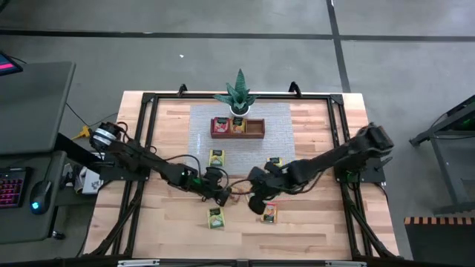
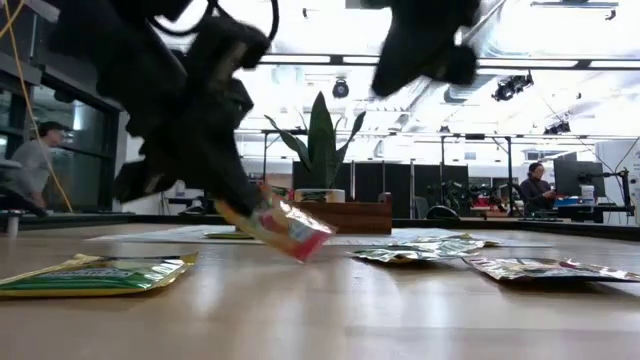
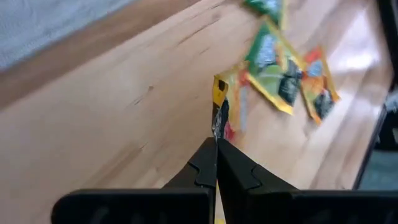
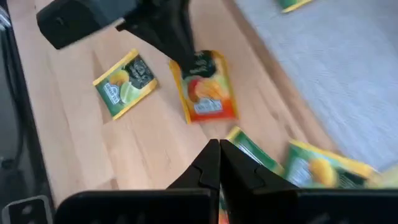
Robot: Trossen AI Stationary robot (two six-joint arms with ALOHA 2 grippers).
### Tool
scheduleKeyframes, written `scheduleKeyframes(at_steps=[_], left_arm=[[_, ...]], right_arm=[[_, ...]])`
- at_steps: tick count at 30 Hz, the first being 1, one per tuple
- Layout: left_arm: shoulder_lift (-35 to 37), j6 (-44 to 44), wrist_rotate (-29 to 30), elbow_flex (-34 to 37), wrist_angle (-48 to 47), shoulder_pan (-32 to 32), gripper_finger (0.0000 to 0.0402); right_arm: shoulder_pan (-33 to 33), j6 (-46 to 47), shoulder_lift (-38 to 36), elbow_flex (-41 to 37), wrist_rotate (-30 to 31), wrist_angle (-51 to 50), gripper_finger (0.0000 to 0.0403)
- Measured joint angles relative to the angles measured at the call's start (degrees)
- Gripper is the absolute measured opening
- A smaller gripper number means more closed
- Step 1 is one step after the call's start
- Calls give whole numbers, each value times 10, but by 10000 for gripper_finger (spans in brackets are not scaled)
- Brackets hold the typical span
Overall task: Pick & Place Tea
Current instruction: Put the orange tea bag into the middle section of the wooden organizer
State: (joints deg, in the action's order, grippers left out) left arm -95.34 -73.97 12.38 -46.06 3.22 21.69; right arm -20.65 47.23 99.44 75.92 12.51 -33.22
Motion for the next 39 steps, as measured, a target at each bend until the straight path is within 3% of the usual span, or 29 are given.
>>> scheduleKeyframes(at_steps=[11,17,21,25,30,39], left_arm=[[120,238,-44,-21,-131,-68,0],[127,445,-113,-129,-315,-140,0],[121,572,-128,-210,-427,-173,0],[114,510,-104,-255,-523,-231,0],[114,483,-118,-260,-491,-303,0],[78,585,-124,-274,-456,-361,0]], right_arm=[[-20,82,-143,1,75,-212,0],[-20,131,-156,1,74,-276,0],[-20,166,-154,1,69,-302,0],[-20,217,-153,1,81,-338,0],[-20,244,-153,1,97,-346,0],[-10,197,-153,1,103,-360,0]])
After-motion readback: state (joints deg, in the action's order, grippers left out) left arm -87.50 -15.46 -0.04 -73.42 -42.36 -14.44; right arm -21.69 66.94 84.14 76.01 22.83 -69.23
